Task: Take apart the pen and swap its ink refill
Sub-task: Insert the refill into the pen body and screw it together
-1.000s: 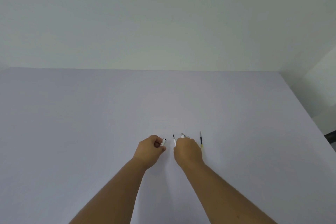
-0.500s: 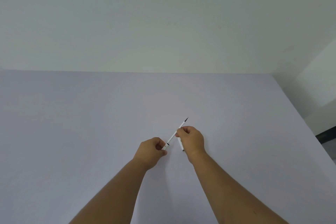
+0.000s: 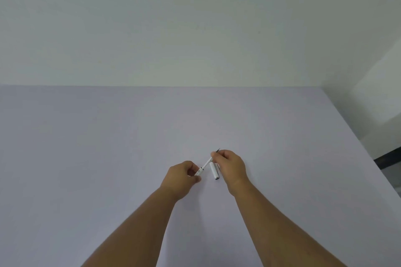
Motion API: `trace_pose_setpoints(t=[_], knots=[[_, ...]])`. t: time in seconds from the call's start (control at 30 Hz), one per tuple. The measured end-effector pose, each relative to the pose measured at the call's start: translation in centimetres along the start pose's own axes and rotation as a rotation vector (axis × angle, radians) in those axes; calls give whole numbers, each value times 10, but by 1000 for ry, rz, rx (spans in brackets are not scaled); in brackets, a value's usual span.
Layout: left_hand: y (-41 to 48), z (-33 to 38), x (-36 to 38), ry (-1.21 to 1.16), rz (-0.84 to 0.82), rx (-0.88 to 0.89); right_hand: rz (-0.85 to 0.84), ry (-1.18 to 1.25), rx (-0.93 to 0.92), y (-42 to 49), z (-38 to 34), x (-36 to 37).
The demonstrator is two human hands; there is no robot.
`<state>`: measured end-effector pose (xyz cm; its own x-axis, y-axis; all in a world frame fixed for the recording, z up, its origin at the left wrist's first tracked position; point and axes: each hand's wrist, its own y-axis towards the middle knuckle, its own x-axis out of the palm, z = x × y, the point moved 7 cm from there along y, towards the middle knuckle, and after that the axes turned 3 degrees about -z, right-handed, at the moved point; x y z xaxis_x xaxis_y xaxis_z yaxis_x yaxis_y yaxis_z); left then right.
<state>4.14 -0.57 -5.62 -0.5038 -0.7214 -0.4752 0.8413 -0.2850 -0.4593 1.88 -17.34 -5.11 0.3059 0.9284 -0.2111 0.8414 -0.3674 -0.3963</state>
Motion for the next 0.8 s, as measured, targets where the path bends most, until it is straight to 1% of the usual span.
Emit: trace_pose_setpoints(t=[0.13,0.17,0.2,0.23,0.27,0.3,0.33,0.37,0.43,0.53,0.6,0.67,0.7,0.73,0.8], knots=[[2,3,4,-52,3,2,-210,-112,-9,0,-2,11],[2,3,4,-52,0,3,-206,-105,0,2,-1,9],[2,2,4,-54,-1,2,-160,-86,3,5,-1,4],[2,1,4,-53,0,1,-80,-104,-6,8,-1,-5],[2,-1,2,-50,2,0,5,-195,-24,12,-1,-15],[1,-4,1,-49,6,-4,63,-355,-41,15,-1,-21],[1,-6,-1,-54,10,-9,81,-530,-55,16,-1,-23],[0,-9,-2,-63,12,-15,71,-686,-65,17,1,-22],[-2,-12,-2,-86,4,-19,29,-898,-78,18,6,-15],[-5,-15,-1,-96,-12,-17,7,-1051,-64,19,15,-7],[-7,-17,-2,-97,-15,-18,18,-1070,-46,20,19,-8],[-8,-16,-3,-106,-15,-16,40,-1037,-42,19,17,-10],[-9,-14,-3,-110,-15,-14,61,-961,-44,19,15,-12],[-9,-13,-4,-112,-16,-11,81,-833,-48,18,12,-15],[-11,-10,-4,-106,-18,-3,96,-500,-56,17,3,-19]])
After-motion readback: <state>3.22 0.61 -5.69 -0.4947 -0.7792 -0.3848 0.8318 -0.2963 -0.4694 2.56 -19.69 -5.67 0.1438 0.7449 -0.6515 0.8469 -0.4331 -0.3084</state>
